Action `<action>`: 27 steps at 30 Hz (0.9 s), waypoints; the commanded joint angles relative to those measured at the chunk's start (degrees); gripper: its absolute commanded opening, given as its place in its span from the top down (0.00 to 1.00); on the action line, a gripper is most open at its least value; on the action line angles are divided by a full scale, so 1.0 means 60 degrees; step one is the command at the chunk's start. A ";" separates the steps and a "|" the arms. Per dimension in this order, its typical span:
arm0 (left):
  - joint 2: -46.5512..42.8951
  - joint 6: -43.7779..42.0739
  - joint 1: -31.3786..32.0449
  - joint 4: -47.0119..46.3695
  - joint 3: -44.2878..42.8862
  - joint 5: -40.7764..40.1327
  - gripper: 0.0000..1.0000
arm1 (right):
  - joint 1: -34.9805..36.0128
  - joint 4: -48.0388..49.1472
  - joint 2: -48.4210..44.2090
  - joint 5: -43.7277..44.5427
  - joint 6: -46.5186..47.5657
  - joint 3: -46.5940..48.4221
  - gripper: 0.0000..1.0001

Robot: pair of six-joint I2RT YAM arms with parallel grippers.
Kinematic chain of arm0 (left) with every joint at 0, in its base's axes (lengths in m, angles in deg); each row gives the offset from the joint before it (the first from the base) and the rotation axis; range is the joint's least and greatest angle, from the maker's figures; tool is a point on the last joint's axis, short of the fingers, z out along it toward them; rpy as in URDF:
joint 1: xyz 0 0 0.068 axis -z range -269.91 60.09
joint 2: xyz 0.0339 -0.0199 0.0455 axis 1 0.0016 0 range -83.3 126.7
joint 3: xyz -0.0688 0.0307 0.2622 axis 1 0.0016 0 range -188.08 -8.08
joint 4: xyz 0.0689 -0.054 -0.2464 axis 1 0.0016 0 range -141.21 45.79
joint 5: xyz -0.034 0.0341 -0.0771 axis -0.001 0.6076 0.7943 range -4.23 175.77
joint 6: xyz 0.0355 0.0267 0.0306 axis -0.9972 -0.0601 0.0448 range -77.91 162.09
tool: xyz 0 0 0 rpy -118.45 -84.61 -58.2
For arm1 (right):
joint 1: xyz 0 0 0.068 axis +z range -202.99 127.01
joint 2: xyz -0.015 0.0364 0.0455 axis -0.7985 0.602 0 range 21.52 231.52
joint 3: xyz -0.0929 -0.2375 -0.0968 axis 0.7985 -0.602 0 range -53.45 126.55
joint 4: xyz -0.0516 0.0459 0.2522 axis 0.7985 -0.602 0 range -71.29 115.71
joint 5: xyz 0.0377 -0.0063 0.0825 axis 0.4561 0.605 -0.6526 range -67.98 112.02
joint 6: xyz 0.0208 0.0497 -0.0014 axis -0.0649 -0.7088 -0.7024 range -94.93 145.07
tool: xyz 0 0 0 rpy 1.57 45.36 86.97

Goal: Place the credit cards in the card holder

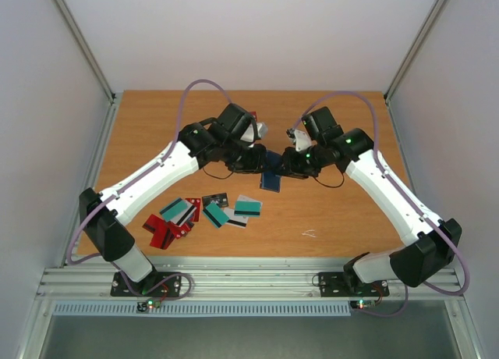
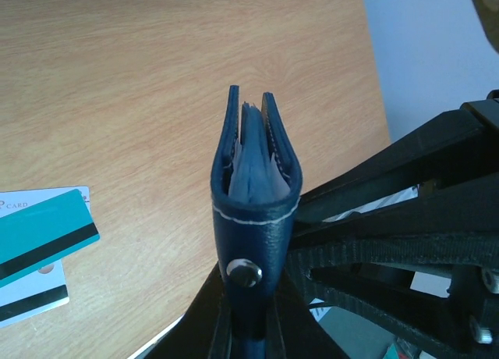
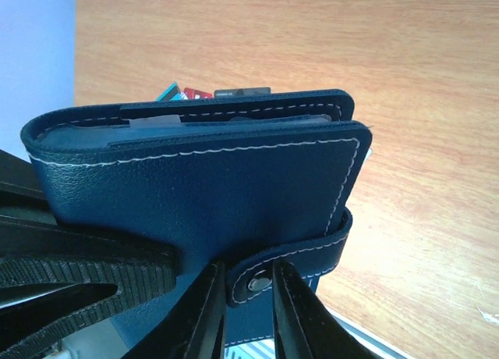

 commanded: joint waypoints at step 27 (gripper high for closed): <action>-0.0544 -0.0309 0.0050 -0.0022 -0.0141 -0.0213 1.00 | -0.1001 -0.0842 -0.1218 0.1649 0.0314 -0.1462 0.64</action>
